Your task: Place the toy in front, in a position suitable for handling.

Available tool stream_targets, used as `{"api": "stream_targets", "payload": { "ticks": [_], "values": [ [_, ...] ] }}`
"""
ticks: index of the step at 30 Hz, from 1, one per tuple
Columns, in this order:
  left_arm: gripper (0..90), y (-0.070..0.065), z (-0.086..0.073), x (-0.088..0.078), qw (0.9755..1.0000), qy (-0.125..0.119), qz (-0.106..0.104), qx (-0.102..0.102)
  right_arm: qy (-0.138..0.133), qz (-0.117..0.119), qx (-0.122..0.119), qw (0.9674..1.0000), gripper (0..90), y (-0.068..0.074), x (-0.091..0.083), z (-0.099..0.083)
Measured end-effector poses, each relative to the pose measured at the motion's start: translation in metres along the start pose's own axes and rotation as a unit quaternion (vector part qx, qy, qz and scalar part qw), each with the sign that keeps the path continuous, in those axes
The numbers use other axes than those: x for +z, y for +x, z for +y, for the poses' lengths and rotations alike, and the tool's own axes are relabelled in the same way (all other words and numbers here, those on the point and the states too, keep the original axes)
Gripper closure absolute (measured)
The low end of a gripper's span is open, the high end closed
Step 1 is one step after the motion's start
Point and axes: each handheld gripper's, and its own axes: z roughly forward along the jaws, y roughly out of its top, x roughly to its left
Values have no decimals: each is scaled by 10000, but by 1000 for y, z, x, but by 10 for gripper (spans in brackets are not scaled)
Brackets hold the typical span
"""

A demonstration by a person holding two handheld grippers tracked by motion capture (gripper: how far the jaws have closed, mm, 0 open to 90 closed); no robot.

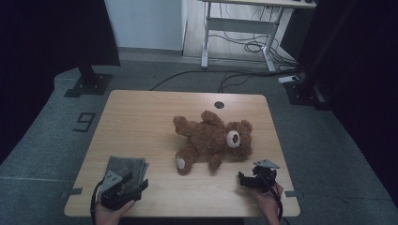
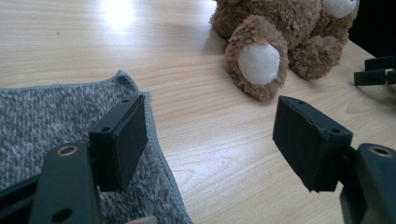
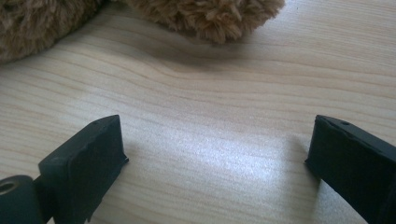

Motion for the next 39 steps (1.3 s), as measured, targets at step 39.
{"api": "stream_targets", "payload": {
  "ticks": [39],
  "values": [
    [280,-37,26,52,9974,450,-347,442,-783,290,-71,9965,113,15,-22,17]
  ]
}}
